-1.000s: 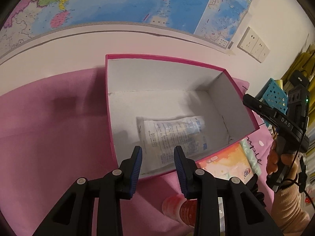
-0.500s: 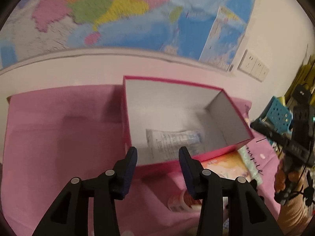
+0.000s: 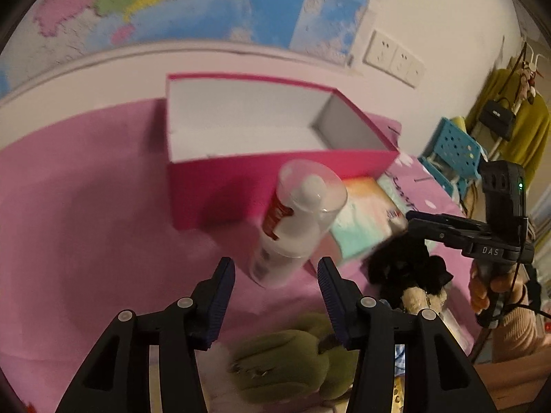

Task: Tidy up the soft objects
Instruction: 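Grasp the black plush with the right tool and lift it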

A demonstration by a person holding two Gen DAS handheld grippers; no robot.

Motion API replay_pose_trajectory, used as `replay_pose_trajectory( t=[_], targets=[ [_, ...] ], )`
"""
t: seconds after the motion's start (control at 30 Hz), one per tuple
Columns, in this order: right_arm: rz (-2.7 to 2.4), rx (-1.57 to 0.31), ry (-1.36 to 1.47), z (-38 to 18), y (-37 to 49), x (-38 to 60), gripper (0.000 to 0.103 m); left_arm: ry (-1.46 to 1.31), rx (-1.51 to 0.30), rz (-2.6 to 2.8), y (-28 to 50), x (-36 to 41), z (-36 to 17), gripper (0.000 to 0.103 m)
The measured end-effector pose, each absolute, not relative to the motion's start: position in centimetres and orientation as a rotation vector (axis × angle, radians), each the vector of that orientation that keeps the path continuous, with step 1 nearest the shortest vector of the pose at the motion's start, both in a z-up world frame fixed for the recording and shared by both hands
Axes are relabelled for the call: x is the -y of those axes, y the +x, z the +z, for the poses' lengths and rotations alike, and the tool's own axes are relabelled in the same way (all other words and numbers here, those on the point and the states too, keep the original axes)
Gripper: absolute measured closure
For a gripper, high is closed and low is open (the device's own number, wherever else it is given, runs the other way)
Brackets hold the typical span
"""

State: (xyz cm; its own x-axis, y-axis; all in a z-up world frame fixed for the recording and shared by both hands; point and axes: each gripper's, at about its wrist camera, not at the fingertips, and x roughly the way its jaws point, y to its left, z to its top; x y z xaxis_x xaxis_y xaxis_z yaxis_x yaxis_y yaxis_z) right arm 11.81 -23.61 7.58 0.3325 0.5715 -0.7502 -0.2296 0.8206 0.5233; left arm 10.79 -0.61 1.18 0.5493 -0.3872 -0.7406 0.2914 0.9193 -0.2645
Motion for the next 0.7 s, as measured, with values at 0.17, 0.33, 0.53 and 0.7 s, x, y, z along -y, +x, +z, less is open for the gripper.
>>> replay_pose_trajectory(
  t=[0.17,0.33,0.53,0.7],
  targets=[
    [0.529,-1.114,0.344,7.2,12.3,22.7,0.051,-0.1,-0.99,-0.418,12.4,2.1,-0.8,0.053],
    [0.527,-1.115,0.355,6.6,13.1,22.3,0.051,-0.144,-1.057,-0.42,14.0,2.4,-2.6,0.055],
    [0.549,-1.106,0.335,6.8,13.2,21.7,0.051,-0.175,-1.048,-0.417,14.2,2.4,-2.8,0.057],
    [0.527,-1.07,0.346,8.6,12.1,23.3,0.051,-0.155,-1.02,-0.374,12.5,2.1,-2.5,0.056]
  ],
)
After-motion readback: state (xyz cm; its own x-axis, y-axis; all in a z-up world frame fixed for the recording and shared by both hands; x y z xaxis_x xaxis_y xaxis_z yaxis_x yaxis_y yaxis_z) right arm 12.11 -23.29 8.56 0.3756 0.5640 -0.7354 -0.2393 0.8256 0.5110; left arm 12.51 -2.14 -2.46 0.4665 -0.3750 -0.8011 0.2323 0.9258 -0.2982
